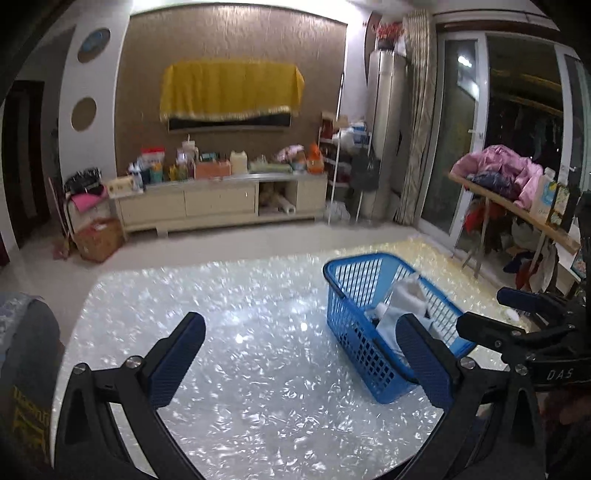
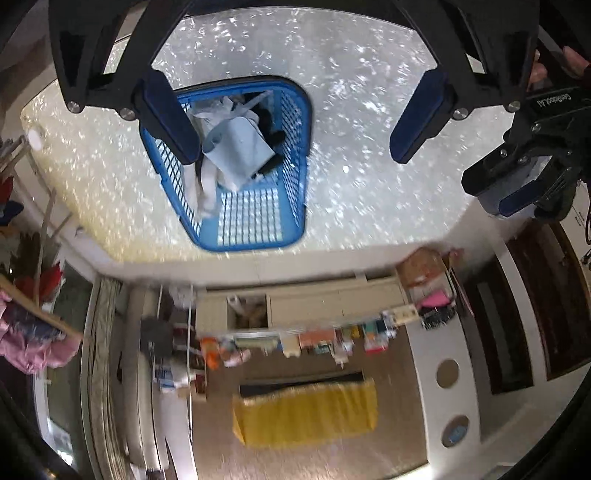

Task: Organize soft objects

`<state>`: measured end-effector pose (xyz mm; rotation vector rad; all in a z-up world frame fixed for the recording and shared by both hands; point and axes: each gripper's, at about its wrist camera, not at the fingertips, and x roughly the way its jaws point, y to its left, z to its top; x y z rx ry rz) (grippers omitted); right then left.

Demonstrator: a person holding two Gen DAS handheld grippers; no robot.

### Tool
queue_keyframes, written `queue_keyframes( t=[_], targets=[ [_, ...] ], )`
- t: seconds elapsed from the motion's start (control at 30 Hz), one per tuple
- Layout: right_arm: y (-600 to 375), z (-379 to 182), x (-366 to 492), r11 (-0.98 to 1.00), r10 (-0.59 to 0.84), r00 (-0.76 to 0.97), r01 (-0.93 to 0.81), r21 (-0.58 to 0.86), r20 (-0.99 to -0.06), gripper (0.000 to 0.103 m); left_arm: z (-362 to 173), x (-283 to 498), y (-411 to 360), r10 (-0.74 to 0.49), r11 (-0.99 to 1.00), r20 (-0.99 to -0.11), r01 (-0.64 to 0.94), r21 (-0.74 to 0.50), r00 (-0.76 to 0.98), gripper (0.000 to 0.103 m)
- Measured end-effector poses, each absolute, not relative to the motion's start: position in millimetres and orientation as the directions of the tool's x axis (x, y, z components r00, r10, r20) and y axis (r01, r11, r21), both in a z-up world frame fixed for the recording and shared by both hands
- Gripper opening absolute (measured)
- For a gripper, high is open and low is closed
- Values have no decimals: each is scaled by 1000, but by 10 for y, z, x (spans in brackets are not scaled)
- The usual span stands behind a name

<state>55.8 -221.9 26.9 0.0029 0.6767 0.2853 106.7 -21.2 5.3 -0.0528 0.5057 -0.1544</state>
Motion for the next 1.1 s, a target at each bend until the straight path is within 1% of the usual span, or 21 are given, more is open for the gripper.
queue_keyframes(
  t=[0.07, 0.2, 0.3, 0.4, 0.73, 1.1],
  targets=[
    [-2131, 365, 478, 959, 268, 764, -268, 89, -587, 103, 172, 884, -179, -151, 988, -449, 125, -87, 881, 102],
    [-2113, 478, 274, 961, 267, 803, -263, 86, -532, 103, 310, 636, -166, -88, 996, -424, 76, -44, 901, 102],
    [-2059, 484, 254, 964, 254, 823, -256, 67, -508, 103, 366, 477, -130, -108, 994, -421, 92, -59, 901, 102],
    [-2057, 471, 205, 965, 251, 835, -257, 56, -490, 103, 400, 343, -110, -93, 995, -417, 75, -59, 904, 102],
    [-2018, 420, 117, 958, 268, 832, -285, 40, -486, 103, 445, 39, -112, -79, 997, -402, 62, -55, 912, 102],
    [-2017, 421, 101, 956, 275, 836, -292, 39, -476, 103, 464, -59, -117, -90, 996, -392, 73, -59, 916, 102]
  ],
)
